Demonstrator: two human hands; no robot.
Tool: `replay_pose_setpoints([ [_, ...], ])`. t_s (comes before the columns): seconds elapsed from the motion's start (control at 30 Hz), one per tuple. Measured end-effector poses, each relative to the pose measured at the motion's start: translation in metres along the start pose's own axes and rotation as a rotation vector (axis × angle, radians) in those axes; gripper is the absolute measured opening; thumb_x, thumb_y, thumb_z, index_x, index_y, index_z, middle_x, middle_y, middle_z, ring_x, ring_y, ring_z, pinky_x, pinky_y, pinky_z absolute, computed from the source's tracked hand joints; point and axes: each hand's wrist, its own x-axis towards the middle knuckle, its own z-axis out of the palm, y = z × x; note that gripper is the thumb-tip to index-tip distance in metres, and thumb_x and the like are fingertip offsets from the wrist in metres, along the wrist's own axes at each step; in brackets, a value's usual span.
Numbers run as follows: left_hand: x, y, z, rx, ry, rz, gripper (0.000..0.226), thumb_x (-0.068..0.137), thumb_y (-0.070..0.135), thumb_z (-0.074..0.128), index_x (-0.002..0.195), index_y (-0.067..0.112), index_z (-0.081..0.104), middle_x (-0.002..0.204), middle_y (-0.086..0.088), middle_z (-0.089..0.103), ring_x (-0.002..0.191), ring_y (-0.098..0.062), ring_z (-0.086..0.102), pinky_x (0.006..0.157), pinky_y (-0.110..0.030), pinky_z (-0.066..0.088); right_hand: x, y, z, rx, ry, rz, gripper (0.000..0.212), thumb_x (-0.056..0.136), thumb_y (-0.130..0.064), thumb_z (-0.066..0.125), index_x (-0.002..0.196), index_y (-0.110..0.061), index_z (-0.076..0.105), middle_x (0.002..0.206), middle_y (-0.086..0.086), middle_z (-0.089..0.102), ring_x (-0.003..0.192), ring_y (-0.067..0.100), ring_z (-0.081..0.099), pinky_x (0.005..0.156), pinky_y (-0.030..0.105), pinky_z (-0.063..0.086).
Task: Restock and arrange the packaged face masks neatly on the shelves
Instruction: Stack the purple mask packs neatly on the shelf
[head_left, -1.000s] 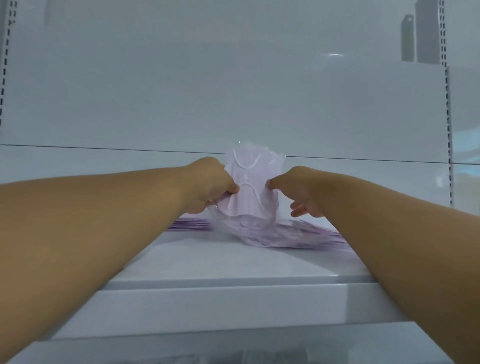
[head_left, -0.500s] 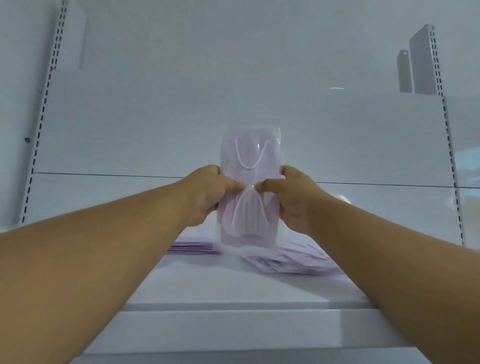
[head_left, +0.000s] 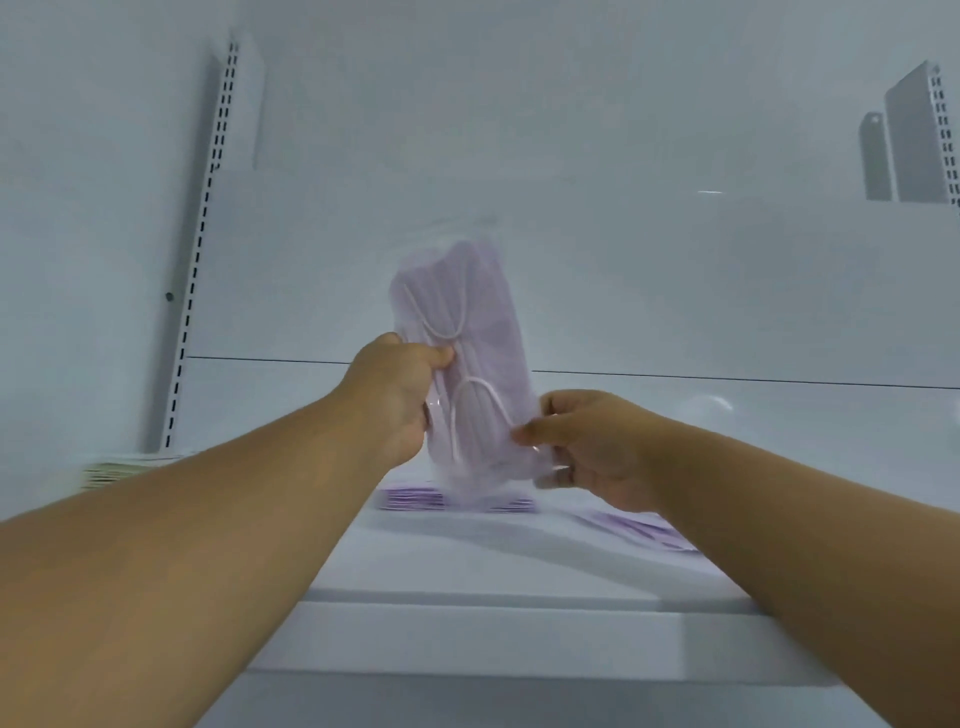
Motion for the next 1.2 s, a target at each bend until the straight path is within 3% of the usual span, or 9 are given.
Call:
replay_pose_setpoints([
  [0.13, 0.004, 0.014, -0.028, -0.144, -0.005, -0.023, 0.029, 0.086, -0.006, 0.065, 0.113, 0.006, 0.061, 0.09, -0.01, 0.072, 0.079, -0.024, 0.069, 0.073, -0.038, 0.059, -0.003, -0.013, -0.008, 0.041, 0.083, -0.075, 0.018, 0.084, 0.0, 0.071, 0.074, -0.012, 0.063, 0.075, 0.009, 0.066, 0.066, 0.02, 0.064, 0.072, 0.036, 0.056],
  [0.23, 0.005, 0.023, -0.057, -0.143, -0.012, 0.065, 0.045, 0.08, -0.012, 0.068, 0.117, 0.009, 0.055, 0.101, -0.012, 0.069, 0.085, -0.028, 0.068, 0.069, -0.035, 0.06, -0.005, -0.02, -0.012, -0.09, 0.133, -0.098, 0.013, 0.082, 0.0, 0.074, 0.079, -0.011, 0.068, 0.08, 0.009, 0.069, 0.077, 0.023, 0.066, 0.078, 0.039, 0.058],
  [0.5, -0.012, 0.019, -0.12, 0.492, -0.208, 0.054, 0.051, 0.081, -0.01, 0.072, 0.124, 0.014, 0.059, 0.102, -0.011, 0.064, 0.083, -0.025, 0.059, 0.068, -0.03, 0.05, -0.014, -0.015, -0.001, -0.221, 0.207, -0.035, 0.019, 0.077, 0.009, 0.074, 0.088, -0.006, 0.072, 0.079, 0.01, 0.069, 0.072, 0.023, 0.066, 0.067, 0.031, 0.055],
  [0.67, -0.019, 0.007, -0.122, 0.599, -0.259, -0.092, 0.041, 0.084, -0.011, 0.068, 0.114, 0.015, 0.06, 0.115, -0.012, 0.067, 0.106, -0.03, 0.066, 0.1, -0.048, 0.052, -0.018, -0.007, 0.006, -0.058, 0.18, 0.091, 0.023, 0.083, 0.006, 0.07, 0.1, -0.006, 0.061, 0.087, 0.012, 0.066, 0.076, 0.025, 0.064, 0.073, 0.034, 0.051],
  [0.87, -0.021, 0.005, -0.112, 0.439, -0.286, -0.177, 0.034, 0.09, -0.007, 0.061, 0.115, 0.014, 0.057, 0.113, -0.01, 0.067, 0.099, -0.026, 0.068, 0.091, -0.037, 0.055, -0.021, 0.002, 0.013, 0.13, 0.309, 0.102, 0.021, 0.086, 0.008, 0.053, 0.076, -0.01, 0.057, 0.078, 0.016, 0.049, 0.069, 0.028, 0.049, 0.065, 0.034, 0.043],
  [0.93, -0.019, 0.004, -0.11, 0.417, -0.269, -0.186, 0.043, 0.083, -0.004, 0.066, 0.118, 0.019, 0.056, 0.122, -0.011, 0.063, 0.109, -0.027, 0.065, 0.101, -0.039, 0.05, -0.021, 0.0, 0.015, 0.214, 0.401, 0.065, 0.013, 0.083, 0.006, 0.057, 0.079, -0.006, 0.061, 0.082, 0.019, 0.051, 0.067, 0.027, 0.051, 0.065, 0.032, 0.043],
  [1.03, -0.02, 0.002, -0.108, 0.443, -0.266, -0.187, 0.055, 0.058, 0.008, 0.069, 0.111, 0.022, 0.061, 0.127, -0.018, 0.063, 0.11, -0.029, 0.063, 0.102, -0.038, 0.043, -0.023, 0.002, 0.018, 0.23, 0.357, 0.154, 0.058, 0.054, 0.001, 0.066, 0.112, 0.009, 0.062, 0.124, 0.031, 0.062, 0.097, 0.041, 0.068, 0.092, 0.043, 0.056],
  [1.1, -0.021, 0.001, -0.108, 0.484, -0.258, -0.187, 0.055, 0.057, 0.011, 0.071, 0.111, 0.02, 0.061, 0.123, -0.018, 0.066, 0.104, -0.028, 0.065, 0.102, -0.041, 0.047, -0.024, 0.005, 0.017, 0.125, 0.348, 0.162, 0.035, 0.062, -0.001, 0.059, 0.097, -0.001, 0.064, 0.089, 0.011, 0.05, 0.075, 0.033, 0.059, 0.074, 0.038, 0.053],
  [1.2, -0.023, 0.001, -0.113, 0.515, -0.275, -0.174, 0.022, 0.084, 0.0, 0.072, 0.098, 0.009, 0.058, 0.106, -0.016, 0.07, 0.097, -0.032, 0.07, 0.091, -0.043, 0.057, -0.031, 0.01, 0.012, -0.008, 0.285, 0.24, 0.019, 0.085, 0.001, 0.049, 0.097, -0.006, 0.063, 0.087, 0.017, 0.056, 0.077, 0.03, 0.054, 0.077, 0.042, 0.044],
])
